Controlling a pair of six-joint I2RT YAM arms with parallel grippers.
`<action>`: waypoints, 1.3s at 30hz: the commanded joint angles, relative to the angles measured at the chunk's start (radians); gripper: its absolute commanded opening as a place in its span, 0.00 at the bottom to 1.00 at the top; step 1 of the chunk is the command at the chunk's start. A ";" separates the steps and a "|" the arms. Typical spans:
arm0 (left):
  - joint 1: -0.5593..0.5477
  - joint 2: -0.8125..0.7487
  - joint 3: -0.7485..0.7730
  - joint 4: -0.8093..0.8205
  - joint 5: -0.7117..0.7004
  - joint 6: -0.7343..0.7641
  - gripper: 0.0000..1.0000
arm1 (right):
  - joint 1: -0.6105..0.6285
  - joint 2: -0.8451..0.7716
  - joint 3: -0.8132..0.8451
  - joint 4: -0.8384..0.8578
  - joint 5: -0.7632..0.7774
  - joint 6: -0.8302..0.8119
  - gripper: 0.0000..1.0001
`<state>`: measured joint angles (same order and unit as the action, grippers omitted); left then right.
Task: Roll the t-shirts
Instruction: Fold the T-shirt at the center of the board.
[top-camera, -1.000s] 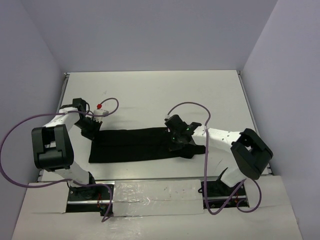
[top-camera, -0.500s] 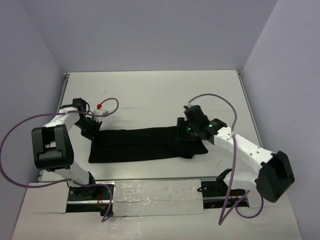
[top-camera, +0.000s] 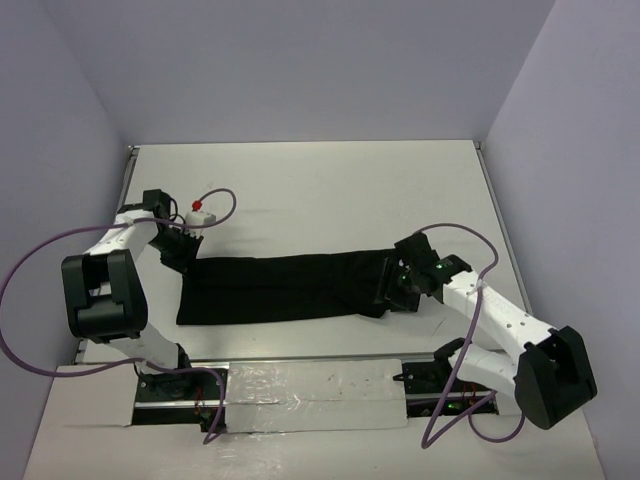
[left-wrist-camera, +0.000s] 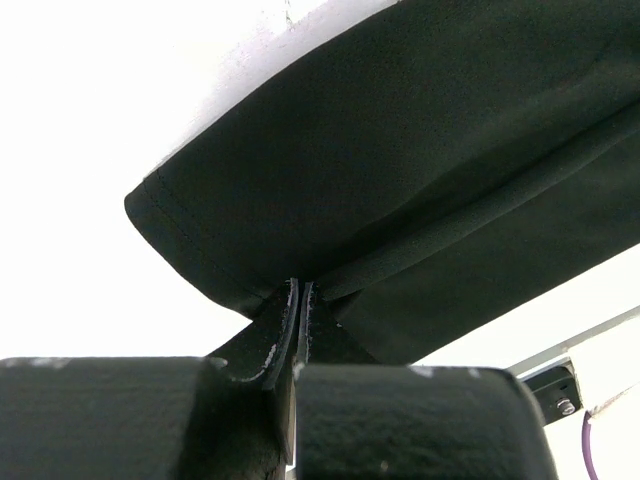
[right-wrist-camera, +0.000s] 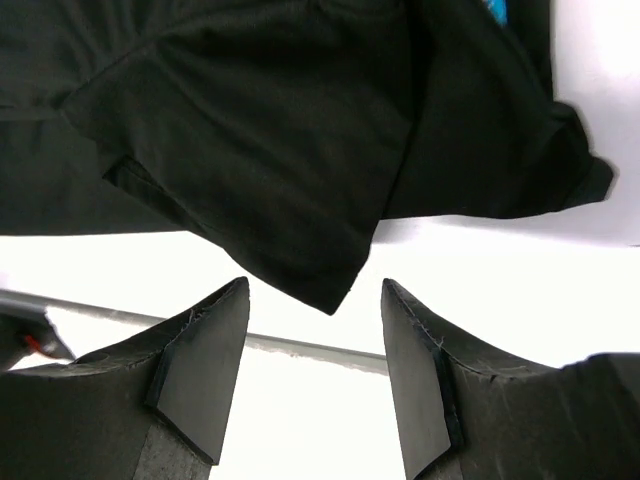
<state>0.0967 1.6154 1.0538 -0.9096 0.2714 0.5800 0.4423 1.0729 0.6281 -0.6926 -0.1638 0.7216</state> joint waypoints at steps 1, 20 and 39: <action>-0.008 -0.029 0.026 -0.005 0.002 -0.006 0.01 | -0.011 0.005 -0.022 0.063 -0.069 0.041 0.63; -0.008 -0.048 0.015 -0.017 0.009 -0.019 0.00 | -0.042 0.101 -0.016 0.171 -0.036 0.044 0.00; 0.001 0.208 0.441 0.096 0.078 -0.248 0.00 | -0.257 0.629 0.781 0.094 0.012 -0.266 0.00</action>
<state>0.0937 1.7828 1.4097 -0.8783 0.3138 0.4179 0.2134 1.6157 1.2789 -0.6155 -0.1829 0.5270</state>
